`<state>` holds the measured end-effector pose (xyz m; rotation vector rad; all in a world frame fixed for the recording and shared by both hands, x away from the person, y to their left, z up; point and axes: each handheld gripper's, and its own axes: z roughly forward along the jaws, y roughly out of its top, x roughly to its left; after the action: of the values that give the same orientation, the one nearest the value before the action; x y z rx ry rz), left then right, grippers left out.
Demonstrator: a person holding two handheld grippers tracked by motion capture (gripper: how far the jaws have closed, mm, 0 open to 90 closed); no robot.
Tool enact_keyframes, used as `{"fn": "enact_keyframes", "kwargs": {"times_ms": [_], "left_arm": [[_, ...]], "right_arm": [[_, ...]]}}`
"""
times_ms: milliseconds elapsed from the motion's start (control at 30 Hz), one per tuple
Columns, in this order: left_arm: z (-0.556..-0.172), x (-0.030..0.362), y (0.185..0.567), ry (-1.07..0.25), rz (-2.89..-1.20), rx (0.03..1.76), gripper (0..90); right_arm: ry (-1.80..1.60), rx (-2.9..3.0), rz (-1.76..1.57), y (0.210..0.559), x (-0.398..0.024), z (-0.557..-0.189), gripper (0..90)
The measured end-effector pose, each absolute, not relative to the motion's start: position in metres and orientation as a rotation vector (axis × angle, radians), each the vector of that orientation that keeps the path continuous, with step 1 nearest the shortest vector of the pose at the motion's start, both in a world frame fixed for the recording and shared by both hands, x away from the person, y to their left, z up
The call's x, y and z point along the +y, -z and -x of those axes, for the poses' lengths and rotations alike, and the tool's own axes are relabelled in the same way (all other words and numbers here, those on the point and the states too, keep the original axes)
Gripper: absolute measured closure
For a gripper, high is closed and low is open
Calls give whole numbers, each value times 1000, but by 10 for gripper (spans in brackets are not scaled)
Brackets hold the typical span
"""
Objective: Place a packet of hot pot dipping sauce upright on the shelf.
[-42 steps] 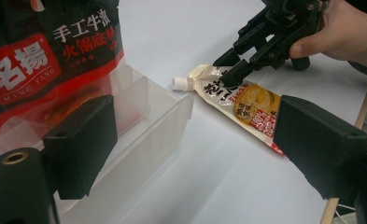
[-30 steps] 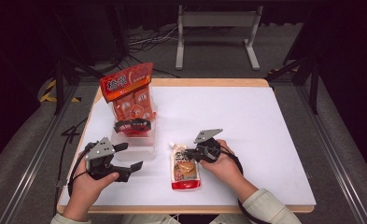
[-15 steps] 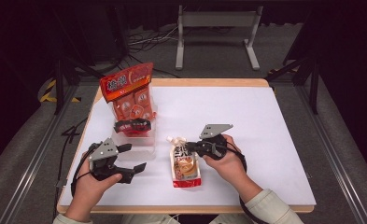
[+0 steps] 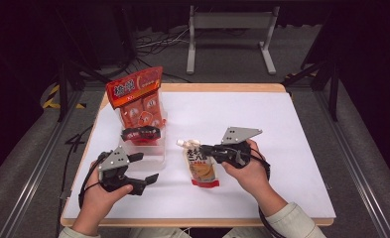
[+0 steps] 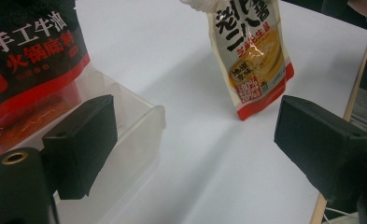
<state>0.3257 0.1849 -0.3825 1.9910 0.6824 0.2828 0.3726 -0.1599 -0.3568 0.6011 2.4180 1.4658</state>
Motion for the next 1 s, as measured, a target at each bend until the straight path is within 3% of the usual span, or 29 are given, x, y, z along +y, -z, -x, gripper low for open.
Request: {"fn": "enact_keyframes", "kwargs": {"times_ms": [800,1000], "left_arm": [[-331,160,390,-203,-1841,612,119],[-331,154,395,-167,-1852,566,222]], "right_arm": [[-1671,2338,-464,339,-157,-356,888],[-1705,2340,-409,344,-147,-350,888]]}}
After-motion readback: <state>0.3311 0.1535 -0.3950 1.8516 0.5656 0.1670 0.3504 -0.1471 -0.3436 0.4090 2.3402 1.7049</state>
